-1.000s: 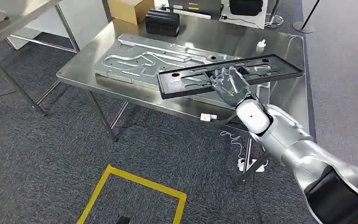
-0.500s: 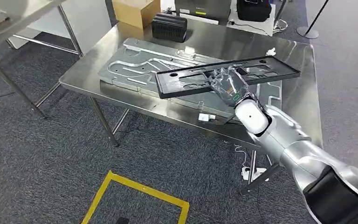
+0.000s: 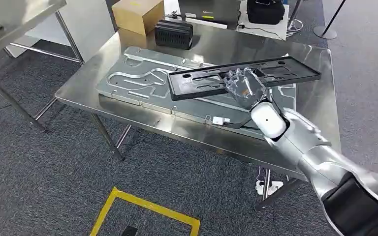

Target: Take the parts from the cabinet and place them on the table.

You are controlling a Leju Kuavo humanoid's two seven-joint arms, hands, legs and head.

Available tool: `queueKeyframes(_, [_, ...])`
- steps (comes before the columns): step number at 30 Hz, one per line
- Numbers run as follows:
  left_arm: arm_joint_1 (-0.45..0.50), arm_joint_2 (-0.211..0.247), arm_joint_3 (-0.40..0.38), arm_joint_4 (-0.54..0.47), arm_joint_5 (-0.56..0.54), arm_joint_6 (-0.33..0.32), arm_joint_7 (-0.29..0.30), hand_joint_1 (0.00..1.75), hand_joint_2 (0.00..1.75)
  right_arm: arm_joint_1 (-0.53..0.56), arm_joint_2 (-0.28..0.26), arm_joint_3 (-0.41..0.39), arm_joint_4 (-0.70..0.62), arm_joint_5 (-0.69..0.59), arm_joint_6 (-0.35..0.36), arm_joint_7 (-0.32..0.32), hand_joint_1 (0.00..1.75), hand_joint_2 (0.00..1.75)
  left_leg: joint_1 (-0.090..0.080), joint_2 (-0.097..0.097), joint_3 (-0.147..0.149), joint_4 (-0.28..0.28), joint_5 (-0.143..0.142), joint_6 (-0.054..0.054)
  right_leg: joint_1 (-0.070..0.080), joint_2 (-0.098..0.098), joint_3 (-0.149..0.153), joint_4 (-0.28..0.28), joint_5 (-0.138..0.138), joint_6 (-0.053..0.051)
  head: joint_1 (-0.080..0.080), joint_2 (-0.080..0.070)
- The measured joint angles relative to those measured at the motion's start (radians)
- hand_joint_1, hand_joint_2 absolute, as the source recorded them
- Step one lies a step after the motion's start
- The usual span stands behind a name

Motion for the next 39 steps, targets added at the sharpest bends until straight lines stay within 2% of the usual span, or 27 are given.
queueKeyframes(1, [-0.003,0.001,0.000,0.000,0.000,0.000,0.000,0.00,1.75,-0.001,0.000,0.000,0.000,0.000,0.000,0.000,1.75,1.75,-0.001,0.002,0.002,-0.004,-0.021,0.022,0.001,0.002,-0.013,0.009,-0.007,0.007,-0.001,0.000])
queueKeyframes(2, [-0.001,0.001,0.000,0.000,0.000,0.000,0.000,0.00,1.75,0.001,0.000,0.000,0.000,0.000,0.000,0.000,1.75,1.75,-0.002,-0.001,0.000,0.001,-0.001,0.031,0.005,0.001,-0.015,0.009,-0.011,0.012,0.002,0.000])
queueKeyframes(5, [-0.002,0.002,0.000,0.000,0.000,0.000,0.000,0.00,1.75,0.004,0.000,-0.005,0.000,0.000,-0.002,0.000,1.75,1.75,0.001,0.000,0.014,-0.003,-0.004,0.046,0.000,0.003,-0.015,0.026,-0.015,0.024,0.001,0.000])
queueKeyframes(7, [-0.003,0.002,0.000,0.000,0.000,0.000,0.000,0.00,1.75,0.000,0.000,-0.007,0.000,0.000,-0.003,0.001,1.75,1.75,0.001,0.000,0.023,-0.005,-0.012,0.057,-0.002,-0.002,-0.073,0.133,-0.041,0.033,0.002,0.000])
queueKeyframes(9, [-0.003,0.001,0.000,0.000,-0.001,0.000,0.000,0.00,1.75,0.003,-0.001,-0.007,0.001,0.000,-0.004,0.001,1.75,1.75,0.000,-0.001,0.033,-0.006,-0.023,0.060,-0.002,-0.002,-0.165,0.280,-0.106,0.038,0.002,0.000])
queueKeyframes(10, [-0.001,0.002,0.000,0.000,-0.001,0.000,0.000,0.00,1.75,0.006,-0.002,-0.007,0.001,0.000,-0.004,0.001,1.75,1.75,-0.001,-0.002,0.040,-0.006,-0.029,0.061,-0.002,-0.002,-0.197,0.317,-0.114,0.038,0.002,0.000])
queueKeyframes(11, [0.001,0.002,0.000,0.000,-0.001,0.001,0.000,0.00,1.75,0.007,-0.002,-0.007,0.001,0.000,-0.004,0.001,1.75,1.75,-0.003,-0.003,0.048,-0.006,-0.035,0.061,-0.001,-0.002,-0.208,0.309,-0.098,0.035,0.002,0.000])
queueKeyframes(12, [0.002,0.002,0.000,0.000,-0.001,0.001,0.000,0.00,1.75,0.008,-0.002,-0.007,0.001,0.000,-0.004,0.001,1.75,1.75,-0.005,-0.004,0.058,-0.006,-0.042,0.061,0.000,-0.002,-0.199,0.264,-0.056,0.029,0.002,0.000])
queueKeyframes(14, [0.000,0.002,0.000,0.000,-0.001,0.002,0.000,0.00,1.75,0.006,-0.003,-0.011,0.001,0.000,-0.005,0.003,1.75,1.75,-0.009,-0.005,0.084,-0.010,-0.058,0.059,0.011,-0.002,-0.130,0.075,0.076,0.005,0.002,0.000])
queueKeyframes(15, [0.001,-0.003,0.000,0.000,-0.001,0.002,0.000,0.00,1.75,0.006,-0.004,-0.012,0.001,0.000,-0.004,0.003,1.75,1.75,-0.005,-0.004,0.088,-0.014,-0.063,0.058,0.021,-0.003,-0.112,0.025,0.095,-0.011,0.000,0.000])
queueKeyframes(16, [-0.003,-0.003,0.000,0.000,-0.001,0.003,0.000,0.00,1.75,0.004,-0.005,-0.013,0.001,0.000,-0.004,0.002,1.75,1.75,-0.006,-0.006,0.091,-0.022,-0.062,0.052,0.026,-0.006,-0.112,0.013,0.073,-0.018,-0.002,0.000])
queueKeyframes(18, [-0.003,-0.004,0.000,0.000,-0.001,0.005,0.000,0.00,1.75,0.004,-0.005,-0.013,0.001,0.000,-0.004,0.000,1.75,1.75,-0.003,-0.005,0.102,-0.024,-0.051,0.038,0.036,-0.005,-0.094,-0.020,0.081,-0.034,-0.001,0.000])
queueKeyframes(19, [0.001,-0.004,0.000,0.000,-0.002,0.003,0.000,0.00,1.75,0.004,-0.005,-0.013,0.002,0.000,-0.004,0.000,1.75,1.75,-0.005,-0.003,0.108,-0.026,-0.041,0.029,0.036,-0.007,-0.080,-0.028,0.078,-0.039,-0.001,0.000])
queueKeyframes(20, [0.001,-0.003,0.000,0.000,-0.001,0.004,0.002,0.00,1.75,0.005,-0.005,-0.014,0.001,0.000,-0.005,0.000,1.75,1.75,-0.005,-0.002,0.109,-0.023,-0.053,0.027,0.021,-0.005,-0.055,-0.044,0.083,-0.040,-0.003,0.000])
queueKeyframes(21, [0.000,-0.003,0.000,0.000,-0.002,0.004,0.002,0.00,1.75,0.002,-0.005,-0.015,0.001,0.000,-0.006,0.000,1.75,1.75,-0.006,0.001,0.107,0.002,-0.064,0.030,0.021,-0.007,-0.040,-0.052,0.082,-0.040,0.000,0.000])
queueKeyframes(22, [-0.002,-0.003,0.000,0.000,-0.002,0.004,0.002,0.00,1.75,-0.002,-0.006,-0.014,0.002,0.000,-0.006,0.000,1.75,1.75,-0.006,0.001,0.079,0.056,-0.083,0.032,0.021,-0.008,-0.034,-0.052,0.077,-0.047,-0.004,0.000])
queueKeyframes(24, [-0.003,-0.002,0.000,0.000,-0.002,0.004,0.002,0.00,1.75,-0.001,-0.005,-0.015,0.002,0.000,-0.006,0.000,1.75,1.75,-0.004,0.001,-0.013,0.204,-0.152,0.026,0.021,-0.006,-0.027,-0.050,0.064,-0.048,-0.004,0.000])
queueKeyframes(25, [-0.002,-0.001,0.000,0.000,-0.001,0.004,0.002,0.00,1.75,0.004,-0.005,-0.015,0.002,0.000,-0.006,-0.002,1.75,1.75,-0.005,0.001,-0.050,0.254,-0.168,0.020,0.022,-0.004,-0.023,-0.047,0.057,-0.047,-0.003,0.000])
queueKeyframes(26, [-0.003,0.000,0.000,0.000,-0.002,0.004,0.001,0.00,1.75,0.009,-0.005,-0.015,0.002,0.000,-0.006,-0.002,1.75,1.75,-0.005,0.001,-0.068,0.260,-0.154,0.015,0.022,-0.003,-0.017,-0.042,0.049,-0.044,-0.004,0.000])
queueKeyframes(27, [-0.006,0.001,0.000,0.000,-0.002,0.004,0.002,0.00,1.75,0.011,-0.005,-0.015,0.002,0.000,-0.006,-0.002,1.75,1.75,-0.005,0.002,-0.063,0.223,-0.116,0.015,0.021,-0.002,-0.011,-0.036,0.039,-0.041,-0.003,0.000])
queueKeyframes(29, [-0.005,0.002,0.000,0.000,-0.002,0.004,0.003,0.00,1.75,0.011,-0.005,-0.015,0.002,0.000,-0.006,-0.003,1.75,1.75,-0.005,0.003,-0.008,0.062,0.001,0.015,0.017,-0.002,0.005,-0.019,0.013,-0.032,-0.003,0.000])
queueKeyframes(30, [-0.001,0.002,0.000,0.000,-0.002,0.004,0.004,0.00,1.75,0.012,-0.004,-0.015,0.002,0.000,-0.005,-0.003,1.75,1.75,-0.005,0.003,0.011,0.005,0.030,0.018,0.016,-0.002,0.008,-0.012,-0.001,-0.026,-0.002,0.000])
queueKeyframes(31, [0.000,0.002,0.000,0.000,-0.002,0.004,0.004,0.00,1.75,0.011,-0.005,-0.015,0.002,0.000,-0.005,-0.003,1.75,1.75,-0.013,0.004,0.003,-0.006,-0.005,0.018,0.020,0.001,0.005,-0.003,-0.004,-0.020,-0.002,0.000])
queueKeyframes(32, [-0.002,0.002,0.000,0.000,-0.002,0.003,0.004,0.00,1.75,0.011,-0.005,-0.015,0.002,0.000,-0.005,-0.003,1.75,1.75,-0.015,0.004,0.010,-0.007,-0.004,0.034,0.021,0.001,-0.003,-0.003,-0.010,-0.012,-0.004,0.000])
queueKeyframes(36, [0.001,0.003,0.001,0.000,-0.002,0.004,0.004,0.00,1.75,0.016,-0.005,-0.019,0.002,0.000,-0.006,-0.008,1.75,1.75,-0.008,0.002,0.033,-0.029,0.004,0.058,0.016,0.000,-0.005,0.027,-0.018,0.009,0.001,0.000])
queueKeyframes(37, [0.000,0.003,0.001,0.000,-0.002,0.004,0.004,0.00,1.75,0.013,-0.005,-0.021,0.002,0.000,-0.006,-0.007,1.75,1.75,-0.007,0.002,0.040,-0.033,0.001,0.062,0.015,-0.002,-0.032,0.077,-0.024,0.013,0.003,0.000])
queueKeyframes(39, [-0.002,0.003,0.000,0.000,-0.003,0.003,0.004,0.00,1.75,0.013,-0.005,-0.021,0.001,0.000,-0.006,-0.007,1.75,1.75,-0.006,0.002,0.052,-0.034,-0.011,0.065,0.005,-0.002,-0.126,0.226,-0.079,0.026,0.003,0.000])
